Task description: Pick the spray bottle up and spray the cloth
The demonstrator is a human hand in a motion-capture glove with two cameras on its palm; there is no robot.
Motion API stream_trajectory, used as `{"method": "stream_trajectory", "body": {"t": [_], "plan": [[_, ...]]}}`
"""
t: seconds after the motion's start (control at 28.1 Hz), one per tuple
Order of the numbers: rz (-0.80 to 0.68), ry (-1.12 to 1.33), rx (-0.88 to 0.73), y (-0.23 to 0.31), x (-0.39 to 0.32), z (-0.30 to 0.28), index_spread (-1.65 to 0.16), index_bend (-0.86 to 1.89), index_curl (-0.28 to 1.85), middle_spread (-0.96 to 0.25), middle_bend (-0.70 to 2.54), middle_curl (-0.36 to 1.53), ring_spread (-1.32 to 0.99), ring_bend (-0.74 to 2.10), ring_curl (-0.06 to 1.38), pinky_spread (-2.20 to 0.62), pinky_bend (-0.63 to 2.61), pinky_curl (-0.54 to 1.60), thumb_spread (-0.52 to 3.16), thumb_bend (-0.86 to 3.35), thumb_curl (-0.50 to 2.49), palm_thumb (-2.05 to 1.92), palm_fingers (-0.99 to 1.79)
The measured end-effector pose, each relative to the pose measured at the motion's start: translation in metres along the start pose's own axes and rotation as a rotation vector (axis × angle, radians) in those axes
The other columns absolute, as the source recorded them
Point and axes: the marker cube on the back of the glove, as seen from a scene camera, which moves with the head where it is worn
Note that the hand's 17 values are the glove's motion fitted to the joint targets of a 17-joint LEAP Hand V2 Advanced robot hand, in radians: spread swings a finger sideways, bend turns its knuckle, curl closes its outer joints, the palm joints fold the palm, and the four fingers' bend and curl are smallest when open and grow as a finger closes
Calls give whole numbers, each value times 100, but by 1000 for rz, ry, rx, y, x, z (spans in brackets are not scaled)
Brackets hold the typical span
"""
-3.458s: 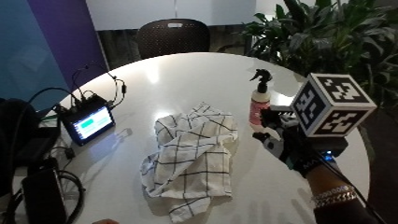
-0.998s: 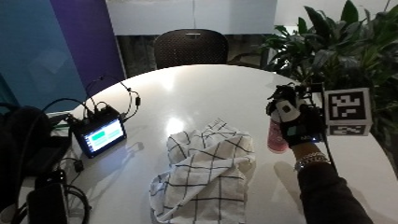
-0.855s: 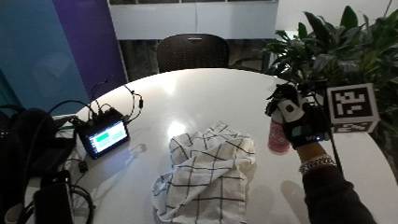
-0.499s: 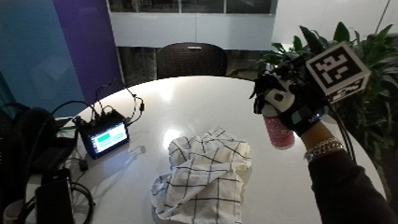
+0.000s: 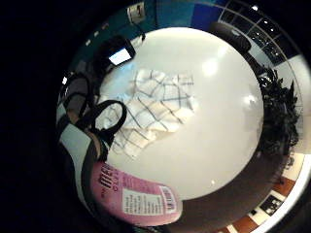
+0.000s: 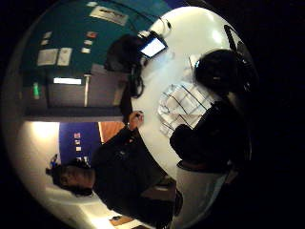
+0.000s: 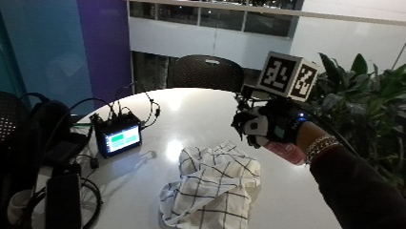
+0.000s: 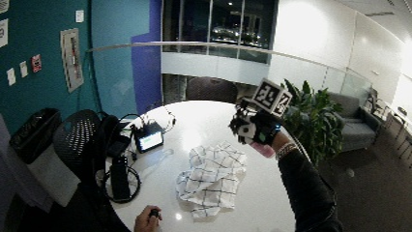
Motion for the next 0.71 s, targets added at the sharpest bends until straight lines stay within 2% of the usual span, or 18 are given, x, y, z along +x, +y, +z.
{"method": "stream_trajectory", "body": {"t": [0.46, 0.71], "plan": [[215, 263, -408, -4, 30, 74, -33, 18, 61, -21, 51, 53, -18, 69, 47, -30, 56, 42, 59, -2, 81, 87, 131], [272, 330, -589, 7, 44, 121, -33, 18, 63, -20, 50, 54, -18, 69, 47, -29, 56, 42, 60, -2, 82, 87, 131]]}}
